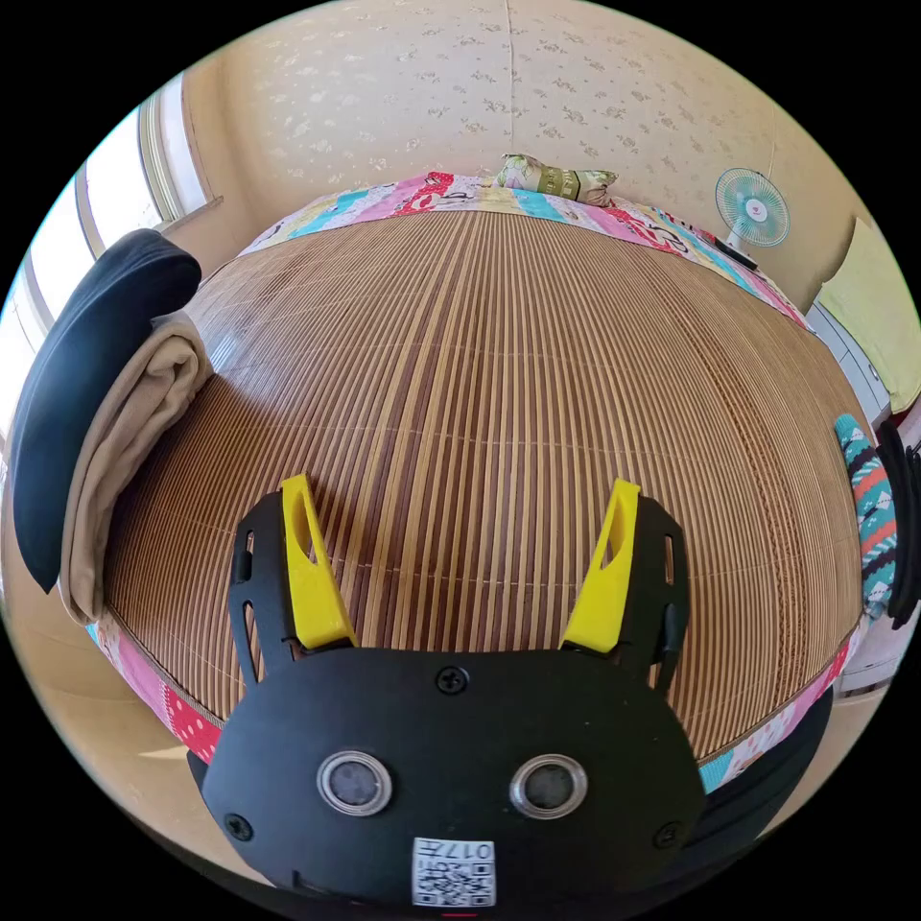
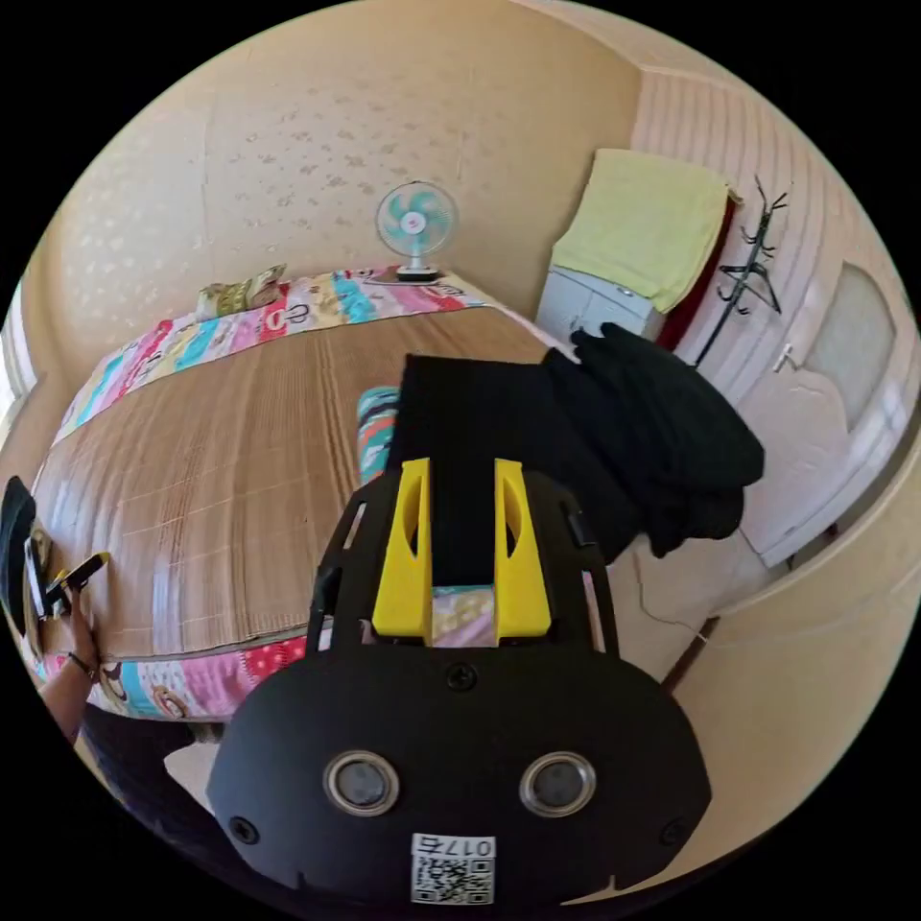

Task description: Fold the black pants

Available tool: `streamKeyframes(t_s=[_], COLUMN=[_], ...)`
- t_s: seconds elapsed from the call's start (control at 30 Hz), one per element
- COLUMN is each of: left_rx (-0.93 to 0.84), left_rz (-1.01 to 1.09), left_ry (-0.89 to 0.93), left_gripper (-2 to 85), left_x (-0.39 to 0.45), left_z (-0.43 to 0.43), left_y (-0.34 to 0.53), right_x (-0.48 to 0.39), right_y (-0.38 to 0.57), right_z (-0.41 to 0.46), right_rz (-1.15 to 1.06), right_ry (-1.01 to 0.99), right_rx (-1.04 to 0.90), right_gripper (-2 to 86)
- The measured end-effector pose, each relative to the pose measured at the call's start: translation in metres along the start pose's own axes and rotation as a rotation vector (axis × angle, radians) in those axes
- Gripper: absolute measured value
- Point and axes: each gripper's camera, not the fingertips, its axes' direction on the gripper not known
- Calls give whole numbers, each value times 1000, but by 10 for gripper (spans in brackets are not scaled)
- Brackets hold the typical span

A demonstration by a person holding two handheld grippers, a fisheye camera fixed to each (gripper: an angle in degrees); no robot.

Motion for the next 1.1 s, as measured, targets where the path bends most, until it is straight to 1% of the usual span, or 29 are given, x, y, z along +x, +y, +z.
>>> streamKeyframes(t_s=[0.07, 0.1, 0.17, 0.2, 0.23, 0.27, 0.3, 0.37, 0.43, 0.53, 0.6, 0.67, 0.7, 0.77, 0.8, 0.87, 0.9, 0.97, 1.0, 1.03, 1.07, 1.1], left_rx=[1, 2, 2, 2, 2, 2, 4, 8, 16, 26, 24, 23, 26, 43, 53, 61, 59, 50, 51, 52, 53, 54], left_rz=[0, 0, 0, 0, 0, 0, 0, 5, 16, 33, 33, 34, 38, 79, 104, 122, 120, 112, 111, 112, 116, 122], left_ry=[0, 0, 0, 0, 0, 0, 0, 1, 2, 6, 8, 7, 4, 12, 14, 13, 18, 32, 36, 34, 33, 36], left_gripper=[386, 386, 386, 386, 386, 386, 386, 384, 373, 360, 357, 354, 346, 325, 312, 301, 297, 297, 296, 296, 293, 290], left_x=[-1, -1, -2, -2, -2, -2, -3, -2, 0, 3, 4, 5, 7, 14, 19, 24, 24, 21, 21, 22, 24, 26], left_z=[1, 2, 4, 5, 6, 7, 8, 9, 10, 11, 14, 15, 16, 15, 14, 14, 16, 19, 20, 21, 22, 23], left_y=[2, 3, 4, 5, 6, 7, 8, 11, 13, 17, 19, 21, 23, 27, 30, 33, 34, 35, 37, 37, 39, 40], right_x=[56, 69, 121, 132, 156, 179, 189, 219, 232, 227, 212, 177, 164, 98, 79, -3, -23, -104, -124, -165, -201, -217], right_y=[-33, -42, -77, -83, -93, -97, -97, -102, -111, -136, -154, -174, -179, -188, -188, -166, -157, -106, -90, -51, -11, 9], right_z=[8, 14, 45, 54, 76, 103, 116, 131, 125, 93, 68, 39, 33, 13, 7, -17, -21, -22, -20, -13, -3, 4], right_rz=[1, 3, 33, 43, 82, 139, 173, 346, 443, 430, 383, 317, 293, 114, 59, -139, -180, -325, -365, -442, -506, -532], right_ry=[181, 217, 290, 301, 309, 251, 200, 97, 18, -157, -281, -473, -519, -664, -702, -887, -937, -1056, -1086, -1136, -1156, -1148], right_rx=[-18, -38, -164, -199, -282, -400, -455, -542, -550, -453, -375, -282, -267, -259, -256, -265, -272, -383, -422, -497, -586, -637], right_gripper=[113, 116, 130, 133, 132, 127, 122, 91, 62, 40, 34, 29, 29, 26, 26, 25, 25, 25, 25, 25, 25, 25])
